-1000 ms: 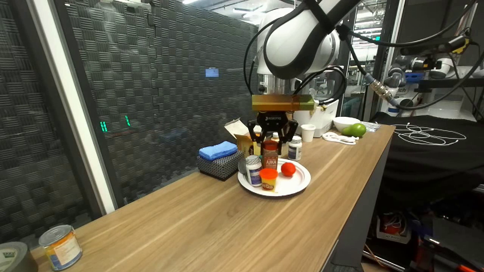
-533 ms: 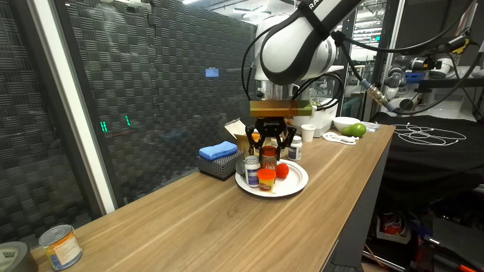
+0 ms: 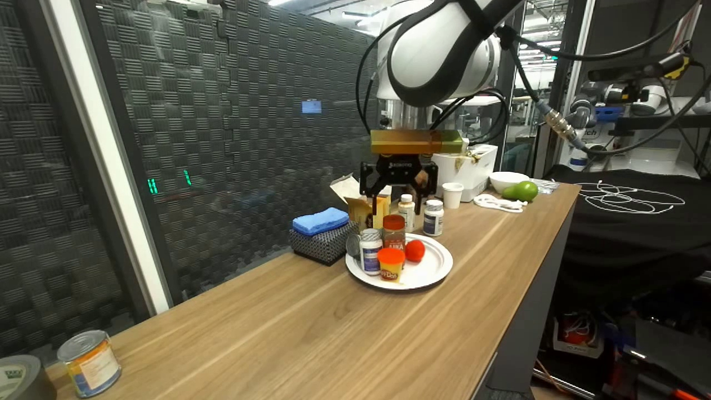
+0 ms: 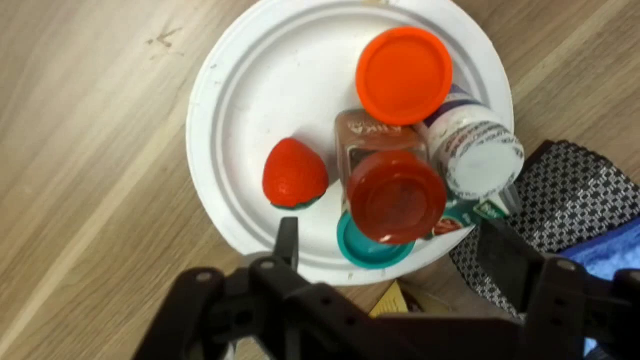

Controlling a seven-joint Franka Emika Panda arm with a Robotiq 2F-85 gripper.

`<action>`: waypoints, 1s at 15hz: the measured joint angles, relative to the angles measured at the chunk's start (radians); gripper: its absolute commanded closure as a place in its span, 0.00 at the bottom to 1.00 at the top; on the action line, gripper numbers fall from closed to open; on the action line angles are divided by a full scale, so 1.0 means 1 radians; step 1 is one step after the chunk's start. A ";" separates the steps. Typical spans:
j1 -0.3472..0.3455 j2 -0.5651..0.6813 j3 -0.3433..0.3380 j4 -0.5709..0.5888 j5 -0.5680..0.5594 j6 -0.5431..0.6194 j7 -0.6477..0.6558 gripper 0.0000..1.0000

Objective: Pick up all the objects surrounding the white plate and arrange them on the plate

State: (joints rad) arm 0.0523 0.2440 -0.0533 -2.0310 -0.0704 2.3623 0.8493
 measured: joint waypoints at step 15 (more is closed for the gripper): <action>-0.143 0.050 -0.126 0.043 0.015 -0.040 -0.001 0.00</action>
State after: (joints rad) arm -0.0910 0.2939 -0.1792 -1.9880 -0.0549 2.3226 0.8487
